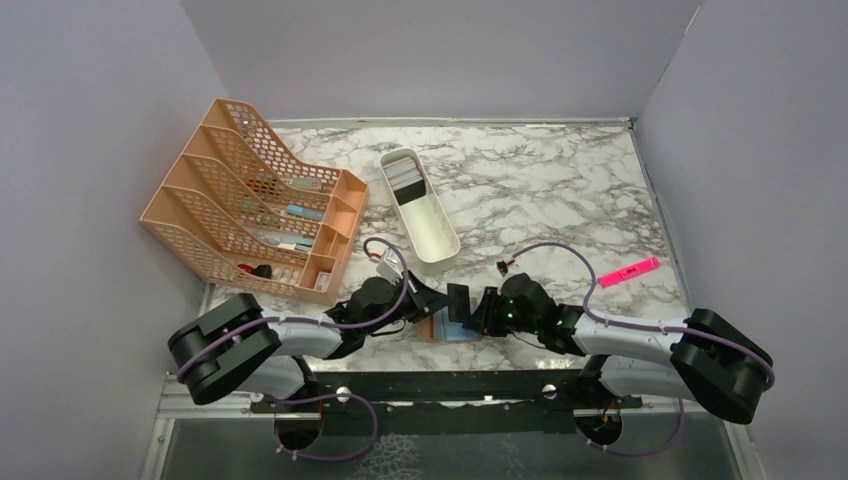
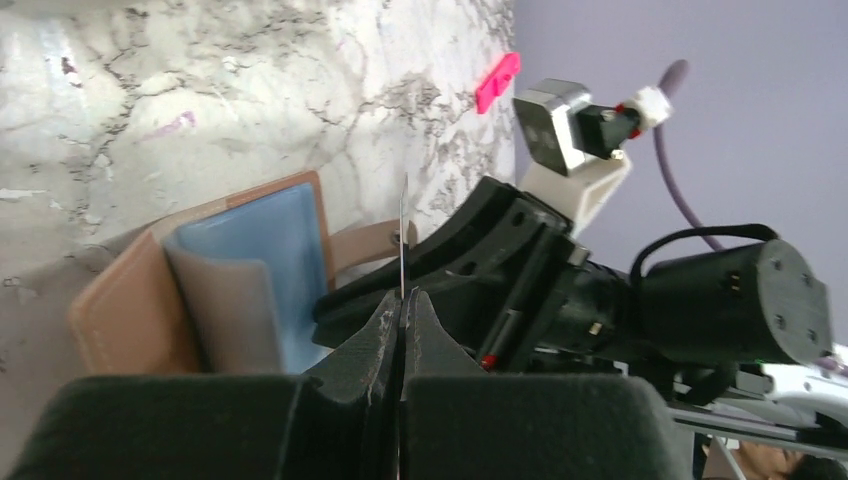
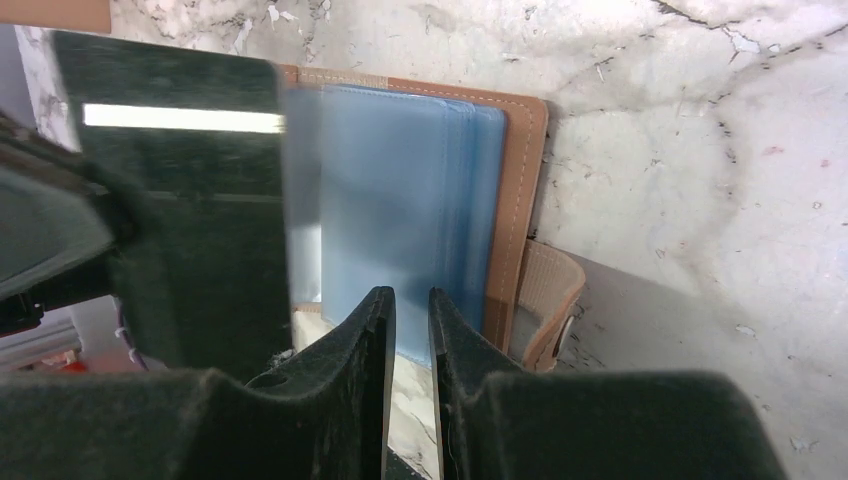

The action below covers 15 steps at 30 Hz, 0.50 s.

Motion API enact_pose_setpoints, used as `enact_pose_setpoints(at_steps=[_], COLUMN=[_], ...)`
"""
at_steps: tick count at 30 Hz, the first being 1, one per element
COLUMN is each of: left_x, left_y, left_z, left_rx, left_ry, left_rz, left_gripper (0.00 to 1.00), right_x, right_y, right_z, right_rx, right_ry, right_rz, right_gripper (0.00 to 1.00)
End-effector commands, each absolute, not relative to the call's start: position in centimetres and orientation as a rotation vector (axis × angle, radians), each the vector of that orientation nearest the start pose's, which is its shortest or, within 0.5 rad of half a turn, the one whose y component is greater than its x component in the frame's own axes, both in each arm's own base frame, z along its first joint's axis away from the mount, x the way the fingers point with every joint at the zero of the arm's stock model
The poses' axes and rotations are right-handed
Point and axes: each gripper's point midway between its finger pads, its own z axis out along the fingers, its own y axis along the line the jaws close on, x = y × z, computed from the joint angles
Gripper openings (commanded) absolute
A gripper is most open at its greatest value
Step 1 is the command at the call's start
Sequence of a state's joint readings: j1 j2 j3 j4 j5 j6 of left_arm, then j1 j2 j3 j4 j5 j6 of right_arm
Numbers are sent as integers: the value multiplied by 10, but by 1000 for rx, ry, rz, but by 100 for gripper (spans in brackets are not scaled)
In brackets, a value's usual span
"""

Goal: Put the credit cards into the card holder
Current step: Insert the credit card into the card holder.

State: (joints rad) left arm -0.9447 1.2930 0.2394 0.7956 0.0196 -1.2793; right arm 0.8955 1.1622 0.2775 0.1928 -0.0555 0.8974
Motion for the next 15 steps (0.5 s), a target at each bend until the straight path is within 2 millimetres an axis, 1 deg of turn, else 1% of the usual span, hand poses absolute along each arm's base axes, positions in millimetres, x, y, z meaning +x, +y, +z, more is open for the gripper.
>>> enact_pose_setpoints(at_steps=[1, 5, 8, 12, 15], left_x=[179, 178, 176, 173, 170], left_y=[-322, -314, -303, -286, -278], left_z=[105, 85, 74, 55, 46], left_rx=[-315, -315, -325, -349, -363], left_ry=[2083, 2124, 2140, 2180, 2194], left_rz=[-1494, -1425, -1375, -1284, -1253], left_gripper=[0, 0, 0, 0, 0], right_x=[138, 138, 138, 137, 137], right_y=[237, 237, 236, 235, 235], right_z=[9, 9, 7, 5, 4], right_rx=[-41, -39, -34, -28, -27], right_ry=[2538, 2540, 2542, 2547, 2551], right_rz=[862, 856, 852, 848, 848], right_gripper=[24, 24, 24, 24, 24])
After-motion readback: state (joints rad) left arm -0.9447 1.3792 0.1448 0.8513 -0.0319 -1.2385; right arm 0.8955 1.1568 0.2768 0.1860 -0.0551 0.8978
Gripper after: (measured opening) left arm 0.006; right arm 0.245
